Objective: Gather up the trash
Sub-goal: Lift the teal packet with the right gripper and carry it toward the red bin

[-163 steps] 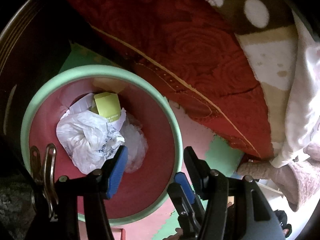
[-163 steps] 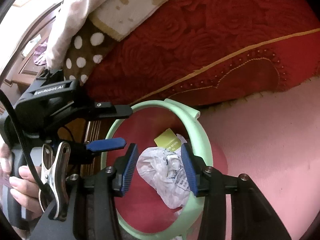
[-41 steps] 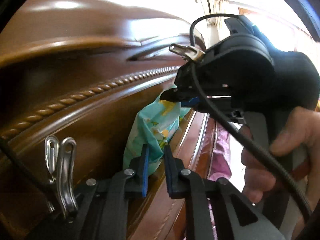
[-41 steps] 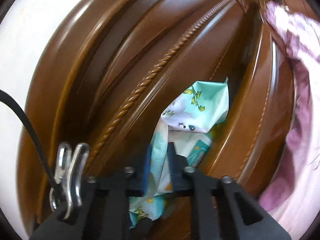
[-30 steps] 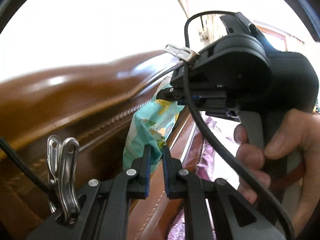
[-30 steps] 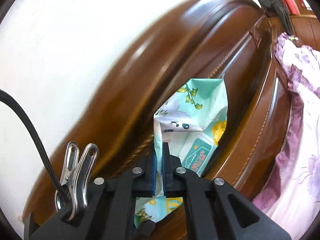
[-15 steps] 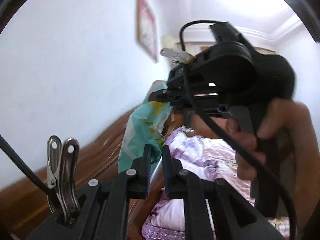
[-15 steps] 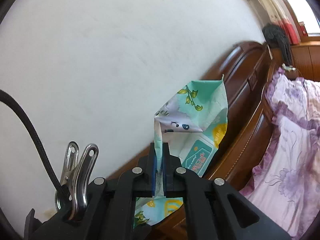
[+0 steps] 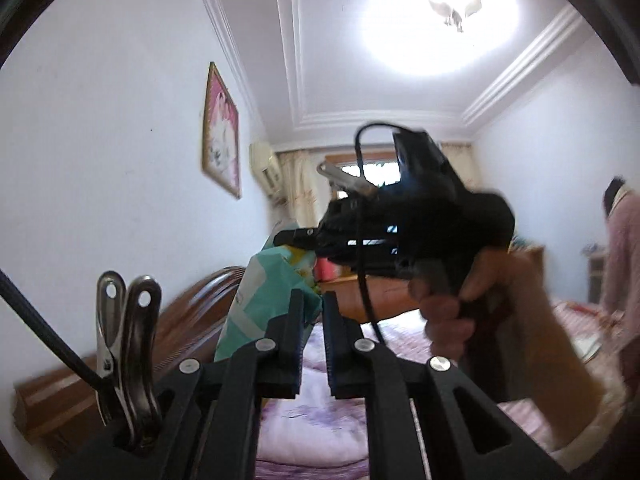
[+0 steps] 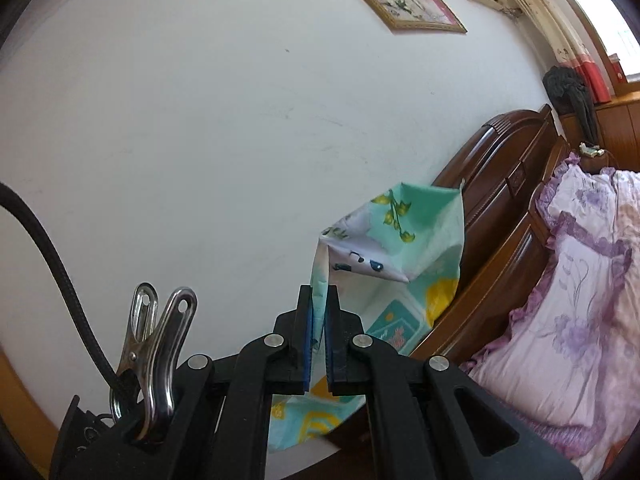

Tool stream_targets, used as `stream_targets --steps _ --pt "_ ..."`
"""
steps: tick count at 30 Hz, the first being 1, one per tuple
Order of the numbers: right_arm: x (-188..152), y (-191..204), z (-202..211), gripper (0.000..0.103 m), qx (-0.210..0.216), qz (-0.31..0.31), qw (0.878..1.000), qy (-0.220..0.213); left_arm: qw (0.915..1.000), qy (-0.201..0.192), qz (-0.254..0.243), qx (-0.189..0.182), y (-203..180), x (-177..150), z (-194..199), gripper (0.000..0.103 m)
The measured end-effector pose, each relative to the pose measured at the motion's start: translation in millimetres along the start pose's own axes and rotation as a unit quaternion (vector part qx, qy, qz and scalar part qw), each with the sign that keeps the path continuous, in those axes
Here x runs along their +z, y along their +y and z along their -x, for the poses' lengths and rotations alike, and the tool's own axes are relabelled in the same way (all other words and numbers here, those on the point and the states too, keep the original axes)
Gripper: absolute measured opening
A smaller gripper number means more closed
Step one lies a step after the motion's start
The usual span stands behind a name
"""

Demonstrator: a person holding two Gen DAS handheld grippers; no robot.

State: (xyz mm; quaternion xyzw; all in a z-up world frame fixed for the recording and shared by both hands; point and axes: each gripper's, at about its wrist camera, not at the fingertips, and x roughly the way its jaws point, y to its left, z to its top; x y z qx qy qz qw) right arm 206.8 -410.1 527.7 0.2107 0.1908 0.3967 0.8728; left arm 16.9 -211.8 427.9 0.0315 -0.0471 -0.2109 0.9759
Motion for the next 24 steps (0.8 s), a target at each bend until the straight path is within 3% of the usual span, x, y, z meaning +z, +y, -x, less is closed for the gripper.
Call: stream_targets --steps 5,10,14,20,24 --pt "-49.6 8.6 51.5 0.005 0.002 0.014 0.999 -0.049 0.9978 -0.031 0.036 -0.047 -44.5 -21.9 57.4 0.009" --pt "-125.4 13.9 109.7 0.005 -0.028 0.047 0.993 -0.107 0.9899 -0.042 0.09 -0.101 -83.9 -73.0 102.5 0.008" --pt "-186.6 7.8 141.4 0.004 -0.062 0.053 0.987 -0.139 0.9806 -0.008 0.127 -0.149 -112.1 -107.8 115.5 0.009" --pt "-266.1 -5.9 170.1 0.003 -0.161 0.077 0.967 -0.183 0.9698 0.038 0.16 -0.18 -131.0 -156.0 106.1 0.009" --pt "-315.2 -31.8 186.7 0.003 -0.185 0.035 0.964 -0.189 0.9582 0.086 0.176 -0.209 -150.4 -200.2 101.8 0.009"
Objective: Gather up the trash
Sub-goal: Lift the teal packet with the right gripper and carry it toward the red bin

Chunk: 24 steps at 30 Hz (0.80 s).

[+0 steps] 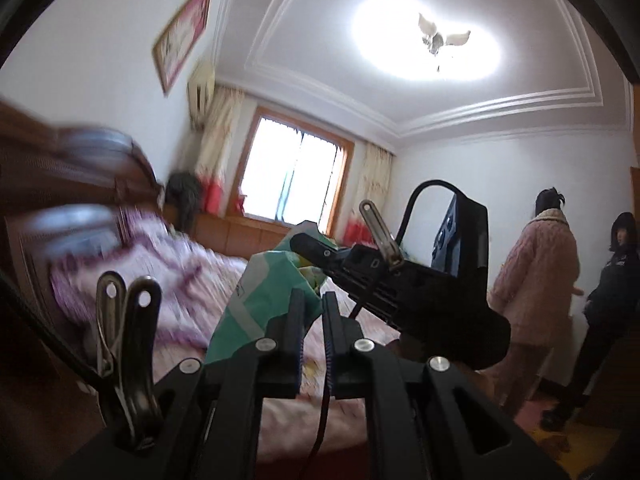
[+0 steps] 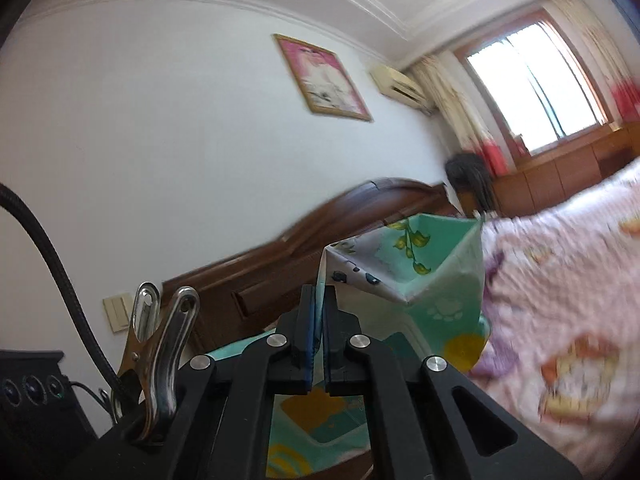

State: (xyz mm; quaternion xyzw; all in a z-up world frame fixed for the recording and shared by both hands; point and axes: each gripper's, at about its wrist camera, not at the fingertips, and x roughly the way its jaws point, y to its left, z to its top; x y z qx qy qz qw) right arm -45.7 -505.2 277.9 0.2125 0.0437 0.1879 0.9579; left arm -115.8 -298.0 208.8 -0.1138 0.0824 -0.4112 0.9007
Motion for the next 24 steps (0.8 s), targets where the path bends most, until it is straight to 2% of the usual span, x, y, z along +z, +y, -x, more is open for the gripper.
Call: stream_targets --steps 3,7,14,18,24 --pt "-27.6 -24.7 11.0 0.003 -0.023 -0.036 0.999 0.023 0.9983 0.041 0.034 -0.023 3.6 -30.6 -12.2 0.009" --pt "-62.2 -60.7 27.2 0.003 -0.051 -0.087 0.994 0.046 0.9934 0.086 0.067 -0.035 12.0 -59.3 -30.4 0.009" --pt "-117.3 -100.1 43.3 0.003 -0.114 -0.13 0.981 0.085 0.9828 0.15 0.105 -0.025 19.2 -126.8 -48.8 0.009" --pt "-145.2 -116.7 44.4 0.003 -0.125 -0.157 0.973 0.113 0.9774 0.171 0.124 -0.014 30.1 -148.1 -53.0 0.009" --pt "-179.6 -128.4 37.5 0.003 -0.141 -0.156 0.966 0.149 0.9694 0.198 0.144 0.01 46.9 -170.2 -58.0 0.009"
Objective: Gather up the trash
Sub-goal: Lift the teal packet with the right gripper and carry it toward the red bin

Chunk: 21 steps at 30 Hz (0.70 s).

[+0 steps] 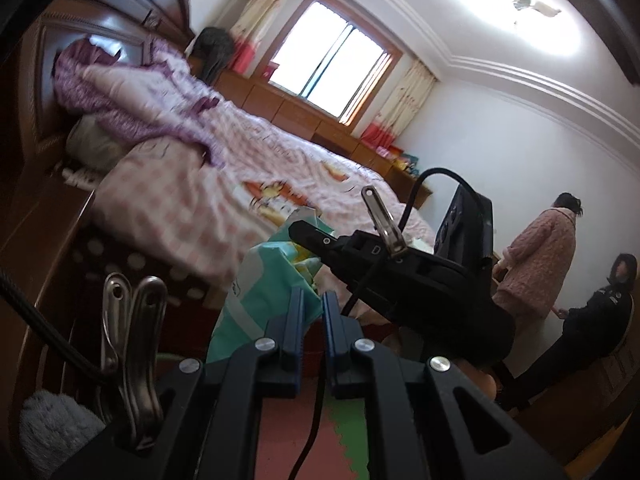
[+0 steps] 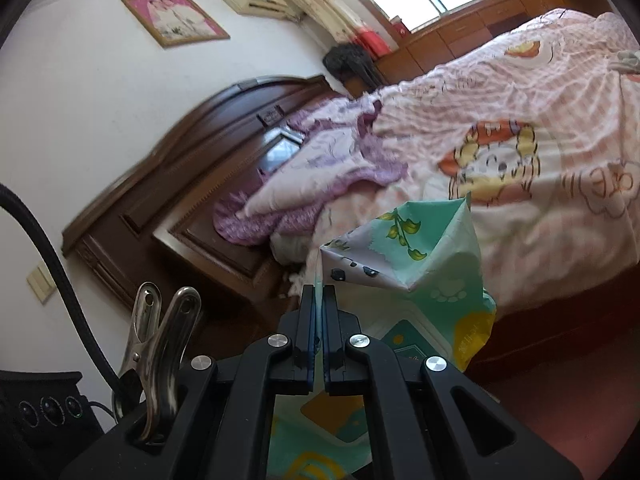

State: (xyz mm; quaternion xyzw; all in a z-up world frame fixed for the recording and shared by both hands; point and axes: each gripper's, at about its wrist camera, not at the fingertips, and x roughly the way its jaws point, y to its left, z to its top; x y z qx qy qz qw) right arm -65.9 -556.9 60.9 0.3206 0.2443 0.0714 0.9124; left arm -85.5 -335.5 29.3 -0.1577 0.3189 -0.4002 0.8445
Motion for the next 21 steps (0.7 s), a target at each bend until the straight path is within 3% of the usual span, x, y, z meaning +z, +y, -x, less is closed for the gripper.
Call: stream_targets --steps 5,16,21 --pt "-19.5 -15.0 -25.3 0.003 -0.012 -0.009 0.999 0.036 0.9989 0.025 0.039 0.004 22.6 -11.3 -12.6 0.009" --pt "-38.0 -48.4 -75.6 0.003 -0.021 0.001 0.994 0.104 0.9952 0.07 0.055 0.041 49.7 -26.4 -49.1 0.009" --pt "-46.2 -71.9 -96.3 0.003 -0.015 -0.028 0.991 0.129 0.9911 0.098 0.075 0.049 64.8 -33.2 -71.0 0.009"
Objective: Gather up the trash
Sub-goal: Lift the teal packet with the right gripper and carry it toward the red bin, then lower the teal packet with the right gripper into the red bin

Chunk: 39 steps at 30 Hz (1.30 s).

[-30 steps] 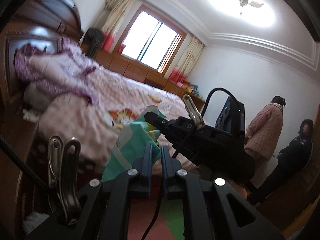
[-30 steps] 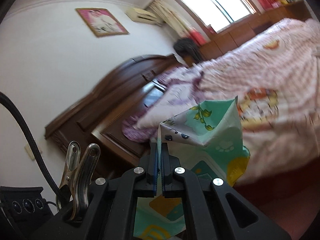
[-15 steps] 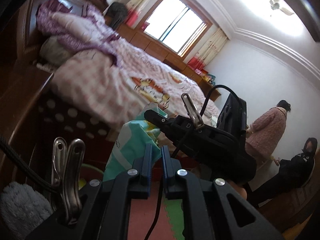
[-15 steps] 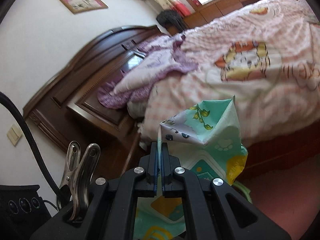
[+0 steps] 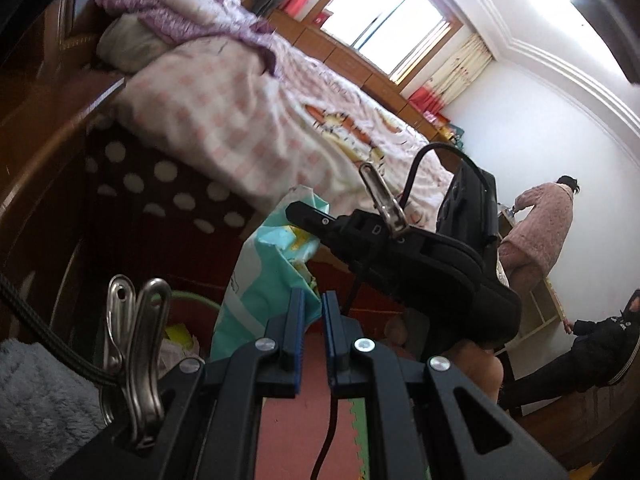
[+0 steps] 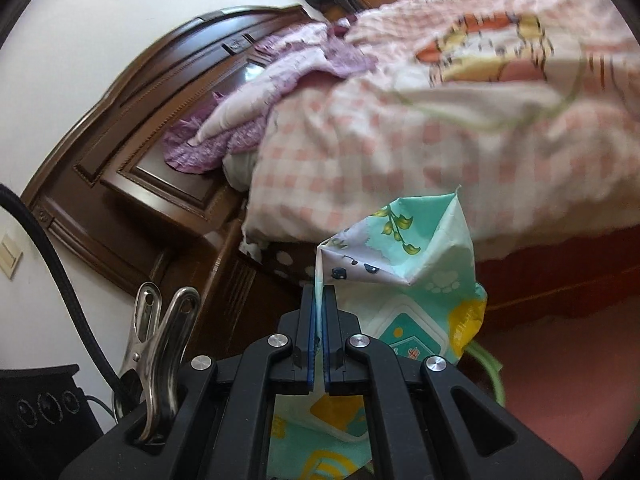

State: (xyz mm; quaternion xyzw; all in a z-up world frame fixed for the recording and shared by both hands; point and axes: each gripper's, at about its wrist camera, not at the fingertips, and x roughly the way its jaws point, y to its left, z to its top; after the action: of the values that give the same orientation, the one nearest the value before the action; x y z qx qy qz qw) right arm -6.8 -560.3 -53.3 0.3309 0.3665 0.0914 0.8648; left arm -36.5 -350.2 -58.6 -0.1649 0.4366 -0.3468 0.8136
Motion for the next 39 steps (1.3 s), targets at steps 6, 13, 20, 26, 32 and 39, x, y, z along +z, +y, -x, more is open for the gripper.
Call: stream_targets --steps 6,13,20,26,32,39 --pt "-3.4 -16.2 -15.2 0.003 -0.013 0.009 1.0 0.019 0.9996 0.022 0.016 0.007 13.6 -4.8 -22.8 0.009" --pt "-6.0 -23.5 -33.7 0.003 -0.026 0.055 0.997 0.043 0.9976 0.056 0.031 0.026 24.3 -13.3 -48.7 0.008" --pt "-28.7 -55.5 -64.3 0.003 -0.01 0.031 0.996 0.083 0.9905 0.1 0.076 0.056 52.6 -28.5 -77.6 0.008" --pt "-53.2 -89.8 -102.8 0.003 0.007 0.002 0.991 0.134 0.9819 0.133 0.108 0.081 73.9 -38.8 -103.2 0.008" --pt "-74.2 -111.9 -127.1 0.003 0.019 -0.022 0.986 0.166 0.9718 0.159 0.148 0.093 94.4 -41.7 -116.9 0.008" --pt "-107.4 -130.0 -141.6 0.003 0.0 -0.047 0.979 0.201 0.9641 0.18 0.126 0.149 93.7 -47.6 -134.7 0.004"
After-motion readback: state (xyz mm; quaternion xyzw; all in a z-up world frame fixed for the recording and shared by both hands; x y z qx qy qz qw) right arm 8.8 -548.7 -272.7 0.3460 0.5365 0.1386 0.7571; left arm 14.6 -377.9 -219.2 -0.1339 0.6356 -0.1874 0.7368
